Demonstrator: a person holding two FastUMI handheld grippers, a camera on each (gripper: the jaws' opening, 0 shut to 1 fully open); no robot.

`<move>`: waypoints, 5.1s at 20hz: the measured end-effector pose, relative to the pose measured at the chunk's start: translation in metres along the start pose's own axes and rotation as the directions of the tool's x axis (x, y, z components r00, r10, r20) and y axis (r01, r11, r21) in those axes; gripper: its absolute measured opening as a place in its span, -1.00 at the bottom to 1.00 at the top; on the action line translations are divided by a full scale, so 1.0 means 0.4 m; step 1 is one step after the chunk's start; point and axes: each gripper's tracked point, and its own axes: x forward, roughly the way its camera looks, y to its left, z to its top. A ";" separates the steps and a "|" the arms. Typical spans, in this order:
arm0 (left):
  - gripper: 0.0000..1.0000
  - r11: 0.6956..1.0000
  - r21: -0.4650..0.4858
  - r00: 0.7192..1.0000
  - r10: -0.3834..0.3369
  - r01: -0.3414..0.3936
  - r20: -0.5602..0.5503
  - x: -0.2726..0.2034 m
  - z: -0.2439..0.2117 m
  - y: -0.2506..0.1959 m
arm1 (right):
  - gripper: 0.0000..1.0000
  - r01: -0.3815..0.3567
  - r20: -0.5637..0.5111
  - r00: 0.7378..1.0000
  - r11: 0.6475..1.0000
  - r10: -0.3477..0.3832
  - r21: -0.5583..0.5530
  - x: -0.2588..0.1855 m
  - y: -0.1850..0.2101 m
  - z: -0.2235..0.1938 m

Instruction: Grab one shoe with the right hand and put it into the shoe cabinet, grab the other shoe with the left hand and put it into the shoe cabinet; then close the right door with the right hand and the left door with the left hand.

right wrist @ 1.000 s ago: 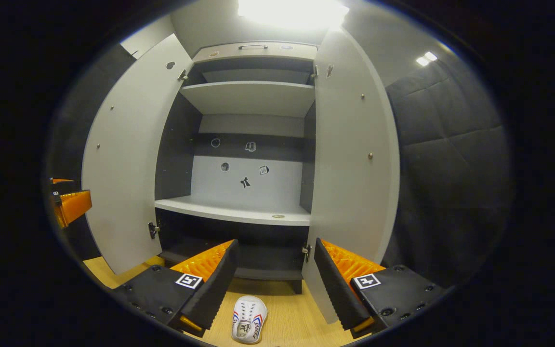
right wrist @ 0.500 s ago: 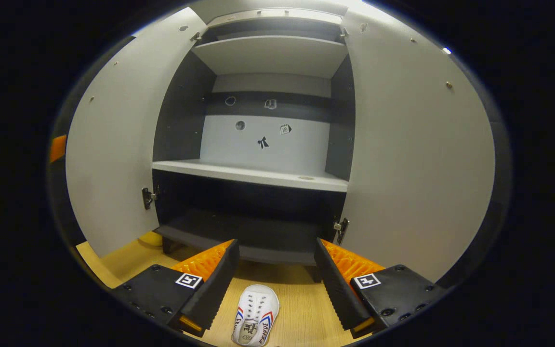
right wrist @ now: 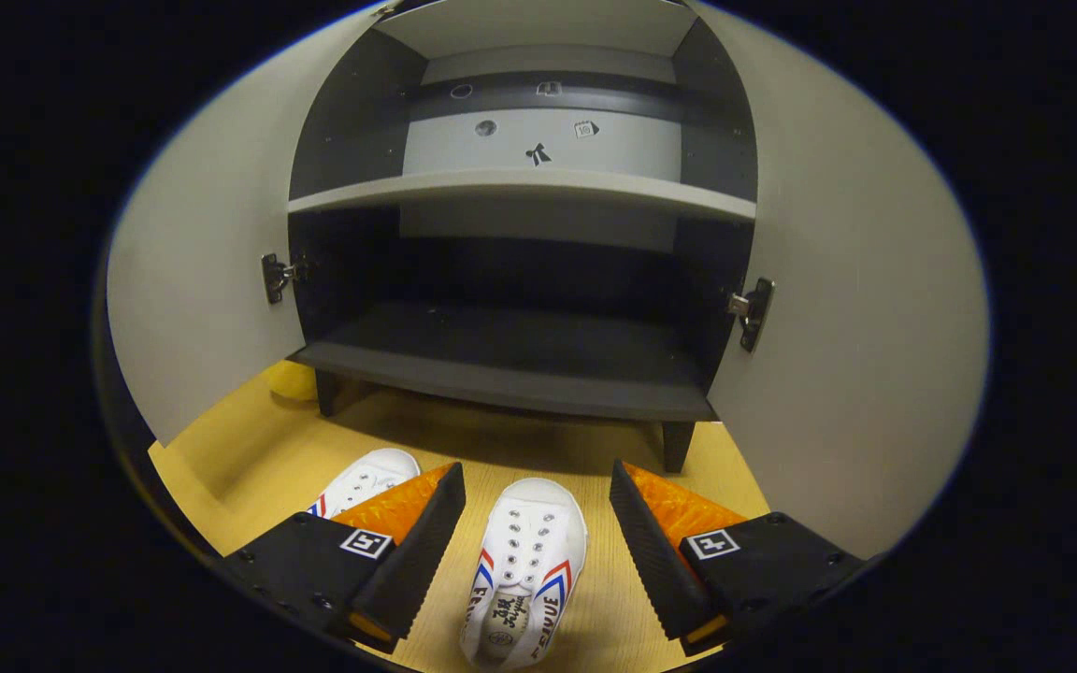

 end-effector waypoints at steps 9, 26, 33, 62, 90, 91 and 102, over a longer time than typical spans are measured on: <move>0.87 1.000 0.016 1.000 0.022 -0.022 -0.016 0.005 -0.021 0.011 | 0.96 -0.074 -0.226 0.970 0.995 0.087 0.063 0.065 0.072 -0.166; 0.87 1.000 0.012 1.000 0.005 -0.005 -0.023 0.001 -0.031 -0.007 | -0.77 -0.044 -0.351 0.936 0.999 0.040 -0.004 0.096 0.077 -0.220; 0.87 0.999 0.004 0.998 -0.051 0.051 -0.021 0.001 -0.034 -0.060 | -0.96 -0.051 -0.306 0.950 0.998 0.059 0.034 0.062 0.042 -0.171; 0.85 0.985 -0.030 0.985 -0.169 0.168 -0.026 0.060 -0.068 -0.182 | -1.00 -0.116 0.164 0.982 0.985 0.094 0.129 -0.202 -0.058 0.511; 0.86 0.990 -0.080 0.979 -0.130 0.118 -0.157 0.183 -0.204 -0.219 | -0.86 -0.045 0.128 0.992 0.984 0.023 0.171 0.216 -0.142 0.835; 0.87 0.988 -0.086 0.976 -0.139 0.125 -0.170 0.191 -0.213 -0.222 | -0.50 -0.045 0.147 0.989 0.987 0.022 0.154 0.212 -0.138 0.846; 0.87 0.944 -0.109 0.869 -0.329 0.311 -0.370 0.260 -0.415 -0.333 | 0.94 0.022 0.367 0.930 0.998 -0.039 0.051 -0.073 -0.143 0.848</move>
